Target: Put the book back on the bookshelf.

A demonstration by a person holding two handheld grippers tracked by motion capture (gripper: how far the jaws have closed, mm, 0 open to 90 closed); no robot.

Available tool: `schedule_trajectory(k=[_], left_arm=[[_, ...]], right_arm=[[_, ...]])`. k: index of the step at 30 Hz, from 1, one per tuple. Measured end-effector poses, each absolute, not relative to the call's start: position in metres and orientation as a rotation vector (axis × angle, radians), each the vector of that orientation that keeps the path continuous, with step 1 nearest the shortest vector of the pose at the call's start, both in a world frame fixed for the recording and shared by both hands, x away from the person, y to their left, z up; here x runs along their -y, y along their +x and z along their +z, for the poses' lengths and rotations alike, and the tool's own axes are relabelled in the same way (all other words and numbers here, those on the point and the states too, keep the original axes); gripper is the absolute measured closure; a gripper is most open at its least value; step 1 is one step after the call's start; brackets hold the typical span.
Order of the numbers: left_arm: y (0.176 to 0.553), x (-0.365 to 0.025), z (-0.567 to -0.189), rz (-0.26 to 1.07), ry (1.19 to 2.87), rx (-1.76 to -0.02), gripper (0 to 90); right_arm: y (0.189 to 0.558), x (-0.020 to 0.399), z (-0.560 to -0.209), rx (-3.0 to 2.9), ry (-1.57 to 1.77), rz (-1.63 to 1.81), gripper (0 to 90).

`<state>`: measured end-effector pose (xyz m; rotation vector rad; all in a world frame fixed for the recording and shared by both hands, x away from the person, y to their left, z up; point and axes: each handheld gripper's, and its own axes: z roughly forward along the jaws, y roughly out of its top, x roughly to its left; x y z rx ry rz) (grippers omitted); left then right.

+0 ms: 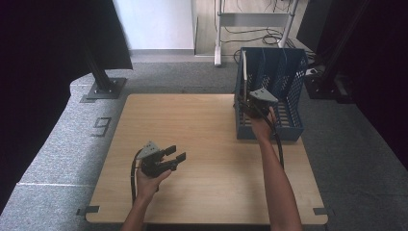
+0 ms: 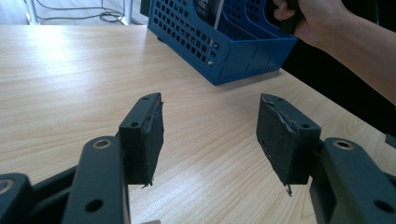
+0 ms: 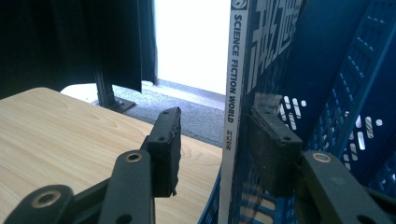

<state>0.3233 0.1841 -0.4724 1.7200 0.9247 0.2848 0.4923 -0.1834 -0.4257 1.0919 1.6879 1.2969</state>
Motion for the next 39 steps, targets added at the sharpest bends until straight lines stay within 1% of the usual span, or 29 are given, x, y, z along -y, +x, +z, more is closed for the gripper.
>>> schedule_trajectory(k=[13,25,36,39], left_arm=[[0.322,-0.182,-0.472,0.282,1.728,-0.918,41.2],[0.322,-0.182,-0.472,0.284,1.730,-0.917,41.2],[0.322,-0.181,-0.472,0.286,1.730,-0.919,41.2],[0.322,-0.181,-0.472,0.287,1.731,-0.919,41.2]], right_arm=[[0.482,0.194,-0.428,-1.702,1.095,1.319,51.8],[0.475,0.190,-0.427,-1.737,1.085,1.336,49.8],[0.466,0.198,-0.435,-1.738,1.105,1.343,48.3],[0.459,0.201,-0.435,-1.724,1.091,1.368,49.4]])
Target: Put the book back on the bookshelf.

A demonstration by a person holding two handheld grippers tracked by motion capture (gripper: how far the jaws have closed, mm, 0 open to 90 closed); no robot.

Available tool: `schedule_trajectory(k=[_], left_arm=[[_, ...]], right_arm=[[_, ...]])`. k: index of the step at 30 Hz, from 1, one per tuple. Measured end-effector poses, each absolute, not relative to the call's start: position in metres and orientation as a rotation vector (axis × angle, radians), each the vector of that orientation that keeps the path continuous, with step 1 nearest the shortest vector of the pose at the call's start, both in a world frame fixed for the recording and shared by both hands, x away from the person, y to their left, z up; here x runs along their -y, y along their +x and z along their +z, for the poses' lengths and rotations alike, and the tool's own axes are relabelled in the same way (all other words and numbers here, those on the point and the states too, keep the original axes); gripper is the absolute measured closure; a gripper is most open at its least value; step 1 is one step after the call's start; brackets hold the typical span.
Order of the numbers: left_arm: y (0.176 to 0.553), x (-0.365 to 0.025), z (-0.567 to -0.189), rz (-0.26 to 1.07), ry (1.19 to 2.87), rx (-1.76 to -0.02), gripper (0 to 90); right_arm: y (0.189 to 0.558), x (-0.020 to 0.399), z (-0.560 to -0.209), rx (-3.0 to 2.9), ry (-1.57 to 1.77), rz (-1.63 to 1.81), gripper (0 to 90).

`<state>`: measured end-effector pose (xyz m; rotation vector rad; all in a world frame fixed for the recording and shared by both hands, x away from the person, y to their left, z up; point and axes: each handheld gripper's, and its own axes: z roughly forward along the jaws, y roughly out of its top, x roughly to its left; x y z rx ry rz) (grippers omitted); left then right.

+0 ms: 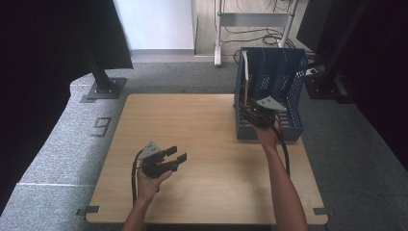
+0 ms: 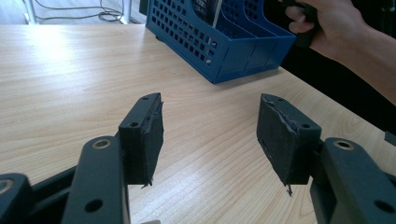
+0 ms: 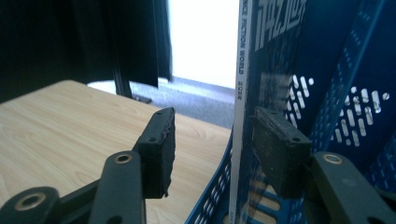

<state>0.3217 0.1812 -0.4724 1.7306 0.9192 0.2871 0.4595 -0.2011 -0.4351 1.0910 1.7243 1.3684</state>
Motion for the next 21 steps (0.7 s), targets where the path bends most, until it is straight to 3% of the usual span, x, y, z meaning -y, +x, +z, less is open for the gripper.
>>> schedule_trajectory(k=[21], left_arm=[[0.322,-0.177,-0.475,0.284,1.750,-0.916,41.2]], right_arm=[[0.402,0.210,-0.445,-1.805,1.021,1.461,48.9]])
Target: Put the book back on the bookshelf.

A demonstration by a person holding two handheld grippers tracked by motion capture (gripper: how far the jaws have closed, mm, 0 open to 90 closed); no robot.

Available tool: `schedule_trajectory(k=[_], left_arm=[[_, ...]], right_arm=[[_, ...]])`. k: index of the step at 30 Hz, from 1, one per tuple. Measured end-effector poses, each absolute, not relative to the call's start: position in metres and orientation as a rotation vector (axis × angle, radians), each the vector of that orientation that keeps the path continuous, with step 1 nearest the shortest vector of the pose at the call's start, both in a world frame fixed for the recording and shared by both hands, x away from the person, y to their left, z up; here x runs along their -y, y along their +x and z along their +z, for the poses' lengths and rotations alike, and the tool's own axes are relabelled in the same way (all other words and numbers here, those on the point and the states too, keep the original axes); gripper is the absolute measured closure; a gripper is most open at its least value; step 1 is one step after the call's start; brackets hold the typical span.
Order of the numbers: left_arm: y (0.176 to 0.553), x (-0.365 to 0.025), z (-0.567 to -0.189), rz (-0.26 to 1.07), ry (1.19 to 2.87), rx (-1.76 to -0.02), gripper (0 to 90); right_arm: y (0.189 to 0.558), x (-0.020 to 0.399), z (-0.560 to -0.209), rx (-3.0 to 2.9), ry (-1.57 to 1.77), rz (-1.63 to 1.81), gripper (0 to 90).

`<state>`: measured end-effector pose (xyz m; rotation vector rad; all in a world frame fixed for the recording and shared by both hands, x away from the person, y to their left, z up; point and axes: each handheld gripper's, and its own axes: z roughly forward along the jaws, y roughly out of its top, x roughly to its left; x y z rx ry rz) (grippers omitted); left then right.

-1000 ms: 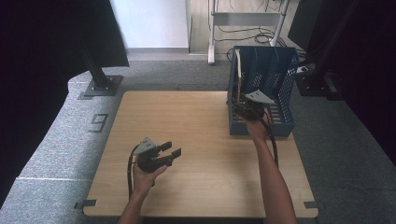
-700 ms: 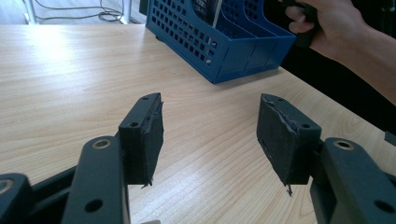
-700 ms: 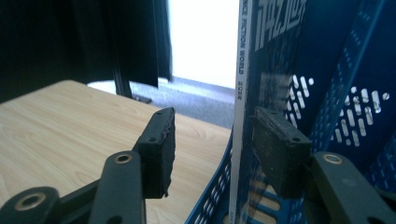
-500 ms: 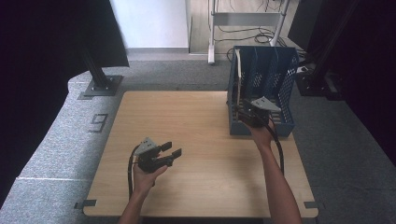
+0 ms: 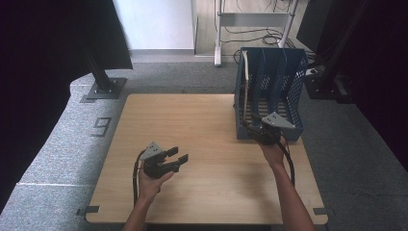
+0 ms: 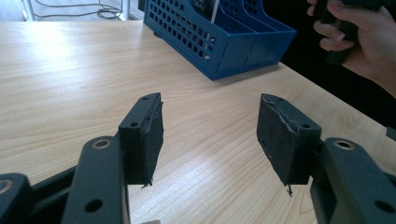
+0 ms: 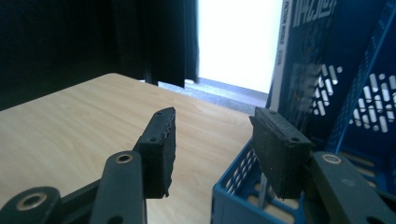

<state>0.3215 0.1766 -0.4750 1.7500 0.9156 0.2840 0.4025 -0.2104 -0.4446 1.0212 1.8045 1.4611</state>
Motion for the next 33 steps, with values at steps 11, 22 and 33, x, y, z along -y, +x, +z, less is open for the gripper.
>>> schedule_trajectory(k=[11,22,33], left_arm=[[0.321,-0.174,-0.477,0.280,1.766,-0.915,41.1],[0.321,-0.175,-0.480,0.279,1.774,-0.930,40.8],[0.320,-0.175,-0.483,0.281,1.784,-0.940,40.7]], right_arm=[[0.376,0.221,-0.455,-1.834,1.026,1.492,48.6],[0.349,0.227,-0.472,-1.883,1.035,1.510,48.3],[0.324,0.242,-0.502,-1.943,1.086,1.482,48.1]])
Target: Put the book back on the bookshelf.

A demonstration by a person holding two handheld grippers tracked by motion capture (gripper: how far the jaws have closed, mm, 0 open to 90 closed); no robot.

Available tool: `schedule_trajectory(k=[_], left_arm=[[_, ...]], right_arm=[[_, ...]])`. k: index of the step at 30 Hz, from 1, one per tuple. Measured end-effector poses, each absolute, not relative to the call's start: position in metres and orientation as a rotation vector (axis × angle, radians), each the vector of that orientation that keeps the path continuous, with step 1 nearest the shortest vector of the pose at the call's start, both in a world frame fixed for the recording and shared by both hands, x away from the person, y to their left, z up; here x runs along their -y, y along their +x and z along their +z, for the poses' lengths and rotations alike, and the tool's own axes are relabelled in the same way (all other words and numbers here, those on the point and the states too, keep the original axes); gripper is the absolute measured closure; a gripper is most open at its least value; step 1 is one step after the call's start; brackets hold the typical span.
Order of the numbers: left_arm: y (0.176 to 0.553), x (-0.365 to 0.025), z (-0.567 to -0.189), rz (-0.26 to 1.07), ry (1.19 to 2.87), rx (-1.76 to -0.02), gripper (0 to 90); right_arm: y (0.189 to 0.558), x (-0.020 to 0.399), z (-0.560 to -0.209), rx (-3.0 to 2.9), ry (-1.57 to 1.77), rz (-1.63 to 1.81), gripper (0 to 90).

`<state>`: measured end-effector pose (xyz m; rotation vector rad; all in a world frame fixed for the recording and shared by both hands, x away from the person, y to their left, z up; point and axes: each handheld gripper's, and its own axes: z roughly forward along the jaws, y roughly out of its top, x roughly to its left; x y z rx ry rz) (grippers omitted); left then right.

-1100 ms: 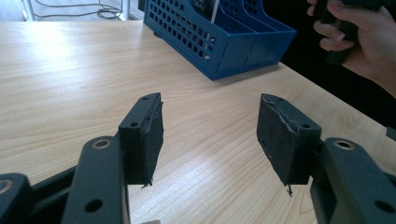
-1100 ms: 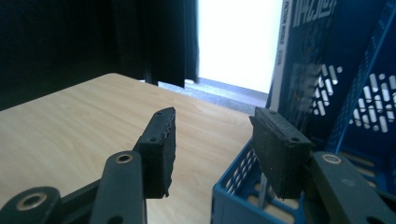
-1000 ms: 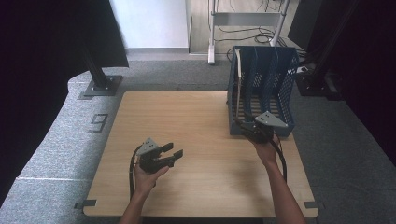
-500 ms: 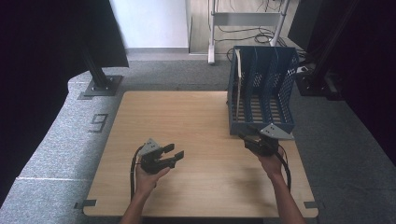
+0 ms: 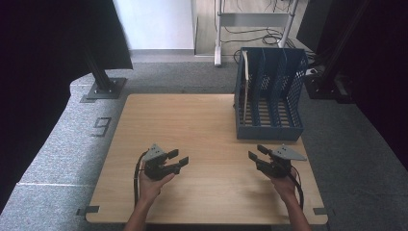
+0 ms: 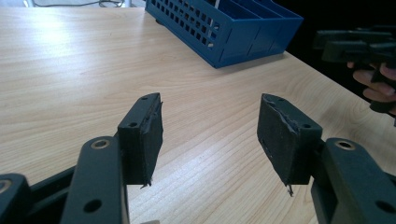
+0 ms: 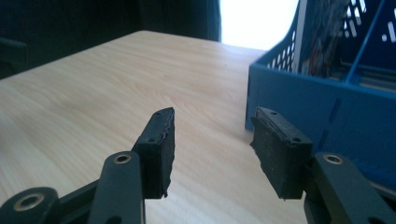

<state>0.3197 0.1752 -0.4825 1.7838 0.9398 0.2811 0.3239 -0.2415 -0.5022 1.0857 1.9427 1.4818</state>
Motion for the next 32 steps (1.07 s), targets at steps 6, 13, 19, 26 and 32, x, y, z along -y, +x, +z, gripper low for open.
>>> schedule_trajectory(k=[6,13,19,26,32], left_arm=[[0.320,-0.175,-0.486,0.267,1.784,-0.951,40.7],[0.319,-0.175,-0.486,0.272,1.789,-0.950,40.7],[0.318,-0.175,-0.486,0.272,1.790,-0.952,40.7],[0.319,-0.176,-0.487,0.270,1.791,-0.956,40.7],[0.319,-0.176,-0.488,0.267,1.794,-0.954,40.7]], right_arm=[[0.315,0.248,-0.513,-1.979,1.104,1.444,47.8],[0.308,0.255,-0.524,-2.008,1.125,1.414,47.7],[0.309,0.260,-0.529,-2.006,1.156,1.411,47.6],[0.309,0.261,-0.529,-1.997,1.154,1.427,47.4],[0.308,0.260,-0.528,-2.000,1.146,1.430,46.3]])
